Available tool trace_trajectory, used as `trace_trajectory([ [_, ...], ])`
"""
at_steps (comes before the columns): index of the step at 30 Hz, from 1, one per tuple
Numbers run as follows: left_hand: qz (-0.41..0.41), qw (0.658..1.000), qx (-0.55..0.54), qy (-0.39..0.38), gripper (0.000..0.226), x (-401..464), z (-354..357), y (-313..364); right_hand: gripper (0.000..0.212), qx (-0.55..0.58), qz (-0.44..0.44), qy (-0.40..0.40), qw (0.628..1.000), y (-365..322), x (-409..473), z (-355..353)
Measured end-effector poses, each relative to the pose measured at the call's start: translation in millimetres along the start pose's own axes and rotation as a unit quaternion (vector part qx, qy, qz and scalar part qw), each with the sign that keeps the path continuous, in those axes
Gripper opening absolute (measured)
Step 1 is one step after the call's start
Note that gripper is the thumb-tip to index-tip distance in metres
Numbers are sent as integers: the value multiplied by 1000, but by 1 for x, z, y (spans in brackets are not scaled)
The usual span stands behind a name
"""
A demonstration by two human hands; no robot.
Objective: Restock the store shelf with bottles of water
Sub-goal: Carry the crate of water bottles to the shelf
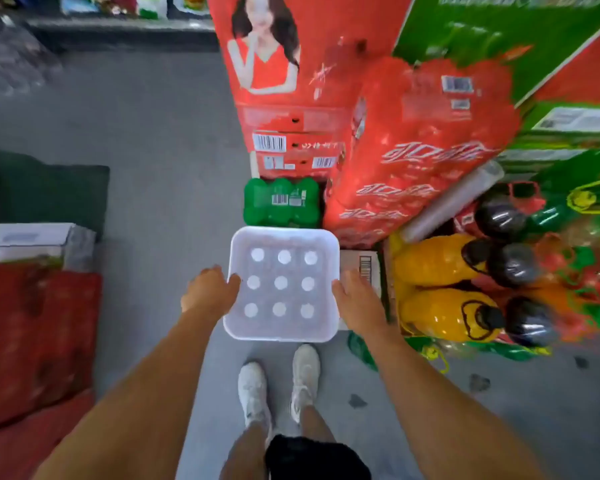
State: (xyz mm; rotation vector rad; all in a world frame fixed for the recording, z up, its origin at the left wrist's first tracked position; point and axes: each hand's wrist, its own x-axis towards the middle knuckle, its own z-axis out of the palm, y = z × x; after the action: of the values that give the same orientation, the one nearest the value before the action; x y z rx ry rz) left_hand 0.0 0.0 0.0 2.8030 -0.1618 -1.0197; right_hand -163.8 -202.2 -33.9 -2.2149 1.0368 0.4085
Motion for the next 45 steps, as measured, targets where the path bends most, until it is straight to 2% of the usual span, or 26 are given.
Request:
trace_trajectory([
  [3,-24,1000,1,2,49,31,23,-11,42,39,38,23,998,3,22,24],
  [6,-31,999,-16,-2,54,55,49,-22,41,90,94,13,991,12,40,49],
  [11,-19,996,-87,8,62,81,84,-34,58,188,142,25,971,21,58,76],
  [15,-31,976,-211,38,60,85,102,-30,58,254,133,63,956,27,65,88],
  [21,-1,963,-256,86,60,87,113,-36,45,304,126,92,940,28,70,93],
  [29,0,951,-294,91,61,79,110,-33,36,322,129,91,934,24,63,84],
  [34,-19,951,-294,89,62,58,95,-38,48,294,118,77,945,14,46,74],
  [45,-76,943,-309,99,57,-39,16,-67,55,250,104,32,962,-59,-38,10],
])
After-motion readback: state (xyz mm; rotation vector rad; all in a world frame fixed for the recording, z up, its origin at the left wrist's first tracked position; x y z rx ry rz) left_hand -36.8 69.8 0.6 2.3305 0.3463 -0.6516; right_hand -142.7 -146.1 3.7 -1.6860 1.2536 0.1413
